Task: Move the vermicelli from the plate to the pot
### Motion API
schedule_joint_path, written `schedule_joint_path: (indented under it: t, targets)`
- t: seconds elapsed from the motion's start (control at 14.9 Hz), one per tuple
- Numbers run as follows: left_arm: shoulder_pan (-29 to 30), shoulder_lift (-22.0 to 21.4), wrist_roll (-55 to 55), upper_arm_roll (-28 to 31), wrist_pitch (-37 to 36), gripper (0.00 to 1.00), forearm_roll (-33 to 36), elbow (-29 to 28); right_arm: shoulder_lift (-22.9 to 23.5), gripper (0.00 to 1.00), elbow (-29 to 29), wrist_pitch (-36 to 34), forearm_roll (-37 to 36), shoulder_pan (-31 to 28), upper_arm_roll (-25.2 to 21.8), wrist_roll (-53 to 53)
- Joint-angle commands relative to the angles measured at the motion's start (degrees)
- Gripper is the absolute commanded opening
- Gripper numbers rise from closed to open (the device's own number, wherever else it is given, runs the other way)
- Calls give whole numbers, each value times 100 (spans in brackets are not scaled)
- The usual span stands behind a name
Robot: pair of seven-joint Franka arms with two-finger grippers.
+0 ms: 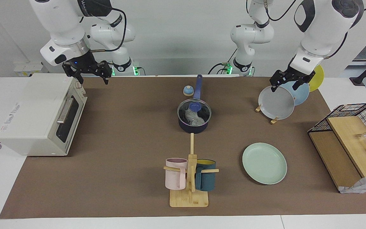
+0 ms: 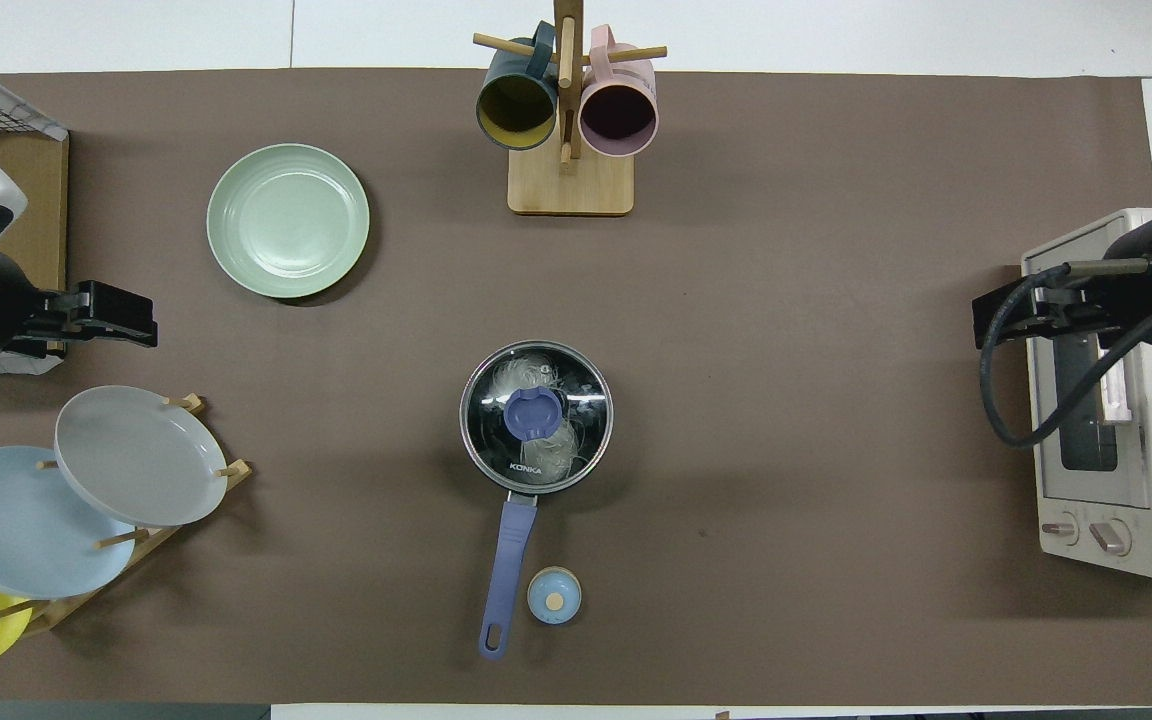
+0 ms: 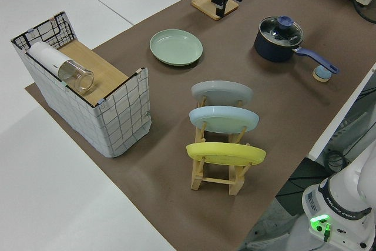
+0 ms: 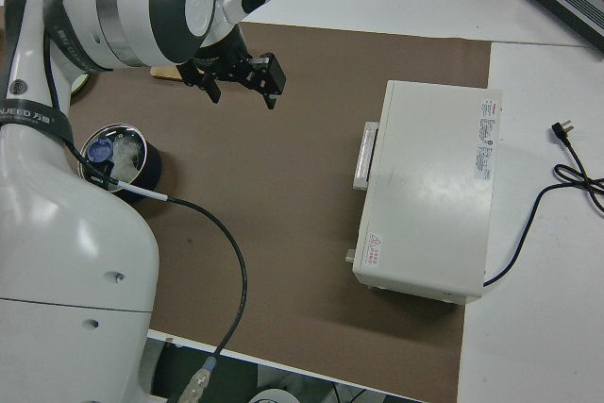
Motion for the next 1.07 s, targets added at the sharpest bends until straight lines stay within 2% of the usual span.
schedule_joint_path:
  t: [0.0, 1.01]
  targets:
    - [-42, -38, 36, 11, -19, 100, 124, 5, -43, 100, 27, 16, 53, -55, 31, -162]
    - [-42, -47, 36, 11, -10, 100, 124, -4, -43, 100, 44, 42, 27, -99, 13, -188]
